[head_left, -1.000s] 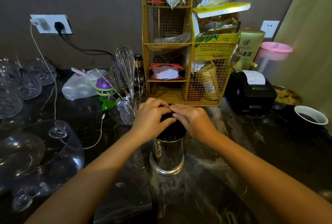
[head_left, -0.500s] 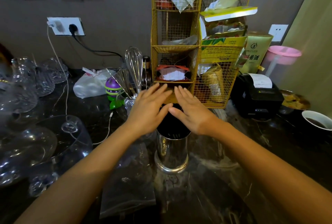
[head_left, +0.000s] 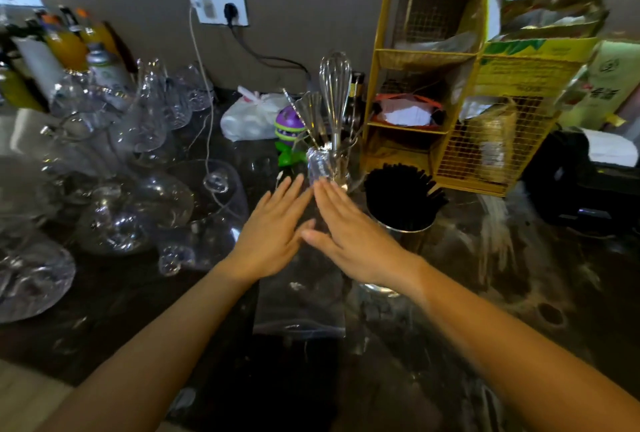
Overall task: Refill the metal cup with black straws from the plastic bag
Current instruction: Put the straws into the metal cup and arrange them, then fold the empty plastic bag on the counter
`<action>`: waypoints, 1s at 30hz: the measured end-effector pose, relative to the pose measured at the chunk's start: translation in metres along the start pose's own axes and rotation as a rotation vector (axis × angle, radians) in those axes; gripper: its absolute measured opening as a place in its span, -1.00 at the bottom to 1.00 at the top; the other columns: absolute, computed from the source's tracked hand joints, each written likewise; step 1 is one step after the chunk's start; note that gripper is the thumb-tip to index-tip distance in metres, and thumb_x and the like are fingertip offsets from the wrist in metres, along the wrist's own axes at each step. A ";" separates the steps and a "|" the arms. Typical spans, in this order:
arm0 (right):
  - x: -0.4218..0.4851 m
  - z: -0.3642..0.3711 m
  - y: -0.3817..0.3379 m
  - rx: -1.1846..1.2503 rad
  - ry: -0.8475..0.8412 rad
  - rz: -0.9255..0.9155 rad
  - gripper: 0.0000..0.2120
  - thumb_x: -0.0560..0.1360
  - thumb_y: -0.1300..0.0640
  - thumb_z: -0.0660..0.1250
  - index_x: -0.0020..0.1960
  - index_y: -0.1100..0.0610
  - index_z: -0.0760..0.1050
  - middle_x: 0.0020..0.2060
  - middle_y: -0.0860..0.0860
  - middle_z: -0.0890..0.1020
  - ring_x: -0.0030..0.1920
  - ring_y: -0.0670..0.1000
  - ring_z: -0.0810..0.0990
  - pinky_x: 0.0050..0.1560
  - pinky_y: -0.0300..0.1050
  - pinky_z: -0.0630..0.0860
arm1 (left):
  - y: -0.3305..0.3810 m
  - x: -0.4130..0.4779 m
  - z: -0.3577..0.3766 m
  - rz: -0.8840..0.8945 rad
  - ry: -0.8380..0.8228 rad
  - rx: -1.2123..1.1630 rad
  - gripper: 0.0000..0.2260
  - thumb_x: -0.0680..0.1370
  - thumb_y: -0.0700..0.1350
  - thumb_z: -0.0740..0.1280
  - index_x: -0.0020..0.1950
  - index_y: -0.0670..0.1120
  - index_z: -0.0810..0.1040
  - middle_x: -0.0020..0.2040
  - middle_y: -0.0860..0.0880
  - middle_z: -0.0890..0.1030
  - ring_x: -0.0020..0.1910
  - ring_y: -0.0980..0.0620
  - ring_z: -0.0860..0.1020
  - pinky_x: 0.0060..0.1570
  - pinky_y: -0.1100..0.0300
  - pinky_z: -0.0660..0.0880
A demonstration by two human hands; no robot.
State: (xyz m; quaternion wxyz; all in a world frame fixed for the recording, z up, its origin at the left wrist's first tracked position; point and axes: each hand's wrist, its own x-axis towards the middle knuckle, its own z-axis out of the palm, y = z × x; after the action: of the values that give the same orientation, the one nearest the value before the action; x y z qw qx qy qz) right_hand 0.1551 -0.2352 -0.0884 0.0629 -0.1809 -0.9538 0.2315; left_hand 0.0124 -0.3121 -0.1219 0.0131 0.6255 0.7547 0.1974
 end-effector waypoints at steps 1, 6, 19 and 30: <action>0.000 0.012 0.003 -0.012 -0.042 0.016 -0.34 0.54 -0.12 0.01 0.45 0.15 -0.26 0.50 0.06 -0.19 0.47 -0.06 -0.27 0.42 -0.18 -0.24 | -0.006 -0.009 0.009 -0.022 -0.060 0.019 -0.40 0.39 0.23 -0.22 0.39 0.05 -0.17 0.50 -0.03 -0.06 0.42 0.09 -0.19 0.42 0.06 -0.11; -0.014 0.067 0.032 -0.125 -0.218 0.108 -0.33 0.54 -0.14 -0.01 0.44 0.14 -0.28 0.50 0.06 -0.19 0.48 -0.02 -0.25 0.45 -0.12 -0.21 | -0.039 -0.054 0.052 -0.170 -0.314 0.044 -0.43 0.46 0.17 -0.17 0.44 0.01 -0.02 0.52 -0.10 -0.01 0.49 -0.07 -0.08 0.45 -0.06 -0.04; -0.050 0.101 0.078 -0.217 -0.414 0.099 -0.38 0.56 -0.03 0.04 0.45 0.03 -0.26 0.50 0.03 -0.19 0.35 -0.13 -0.37 0.35 -0.16 -0.34 | -0.078 -0.103 0.072 -0.215 -0.432 0.031 -0.51 0.51 0.12 -0.01 0.33 0.16 -0.22 0.43 0.04 -0.21 0.40 0.10 -0.25 0.44 0.07 -0.15; -0.037 0.106 0.067 0.276 -0.149 0.162 -0.70 0.56 0.09 0.11 0.24 0.09 0.44 0.42 0.05 0.28 0.45 -0.06 0.11 0.44 -0.13 0.06 | -0.065 -0.086 0.057 -0.234 -0.210 -0.409 -0.76 0.53 -0.24 0.16 0.16 -0.11 0.50 0.23 -0.07 0.52 0.29 0.00 0.42 0.30 0.31 0.17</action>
State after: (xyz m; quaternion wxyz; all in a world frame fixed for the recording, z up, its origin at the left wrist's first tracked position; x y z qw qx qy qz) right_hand 0.1885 -0.2378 -0.2146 -0.0025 -0.2293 -0.8972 0.3774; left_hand -0.0148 -0.3865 -0.2145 0.2405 0.5352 0.7610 0.2767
